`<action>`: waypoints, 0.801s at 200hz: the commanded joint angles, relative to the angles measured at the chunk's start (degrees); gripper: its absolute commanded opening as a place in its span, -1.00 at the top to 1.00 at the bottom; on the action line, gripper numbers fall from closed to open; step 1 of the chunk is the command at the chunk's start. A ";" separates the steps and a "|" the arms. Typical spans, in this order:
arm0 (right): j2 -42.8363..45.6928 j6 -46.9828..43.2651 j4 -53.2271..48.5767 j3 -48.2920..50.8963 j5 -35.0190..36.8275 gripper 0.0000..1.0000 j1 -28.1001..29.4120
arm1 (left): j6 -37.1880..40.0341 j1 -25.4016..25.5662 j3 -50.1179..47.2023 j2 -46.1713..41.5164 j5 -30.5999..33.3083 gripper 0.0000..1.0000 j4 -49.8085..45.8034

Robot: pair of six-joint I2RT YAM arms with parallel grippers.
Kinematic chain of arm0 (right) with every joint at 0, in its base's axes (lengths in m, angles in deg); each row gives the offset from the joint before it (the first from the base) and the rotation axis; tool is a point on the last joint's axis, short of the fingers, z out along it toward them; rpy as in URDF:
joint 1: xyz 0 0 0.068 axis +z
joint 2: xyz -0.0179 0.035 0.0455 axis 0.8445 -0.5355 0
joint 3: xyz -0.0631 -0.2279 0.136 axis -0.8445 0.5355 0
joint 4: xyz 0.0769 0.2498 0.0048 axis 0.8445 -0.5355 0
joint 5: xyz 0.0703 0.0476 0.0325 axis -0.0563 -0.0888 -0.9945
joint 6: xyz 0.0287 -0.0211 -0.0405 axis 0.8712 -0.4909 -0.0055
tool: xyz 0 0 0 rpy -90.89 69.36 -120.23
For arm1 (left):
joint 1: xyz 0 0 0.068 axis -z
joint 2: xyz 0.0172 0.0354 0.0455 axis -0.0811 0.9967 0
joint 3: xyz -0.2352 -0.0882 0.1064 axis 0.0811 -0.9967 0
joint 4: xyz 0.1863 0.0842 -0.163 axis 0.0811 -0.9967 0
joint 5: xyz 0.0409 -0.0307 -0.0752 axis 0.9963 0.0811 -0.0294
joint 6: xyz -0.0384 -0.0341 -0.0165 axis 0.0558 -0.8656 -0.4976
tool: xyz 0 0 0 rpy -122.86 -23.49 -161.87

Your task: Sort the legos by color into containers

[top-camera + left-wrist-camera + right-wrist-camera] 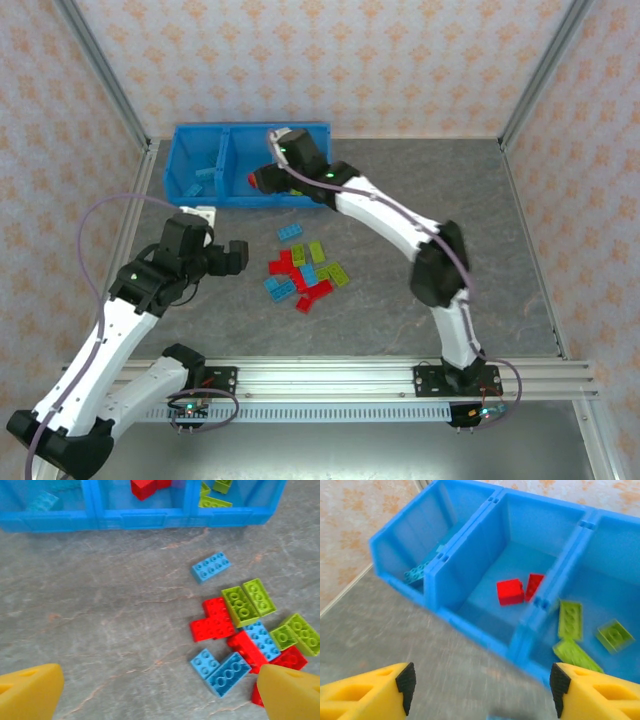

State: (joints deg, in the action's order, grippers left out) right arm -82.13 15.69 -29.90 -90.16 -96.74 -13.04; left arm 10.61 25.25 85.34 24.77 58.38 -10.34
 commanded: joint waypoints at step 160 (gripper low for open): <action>37.84 14.17 4.11 50.40 -8.33 -0.62 0.33 | 5.45 20.08 -2.62 37.08 0.69 -0.06 13.68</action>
State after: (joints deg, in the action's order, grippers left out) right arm -44.16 29.04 -25.50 -37.72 -104.70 -12.98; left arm 11.92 45.16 80.27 60.55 57.68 3.10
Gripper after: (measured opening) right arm 0.809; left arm 0.527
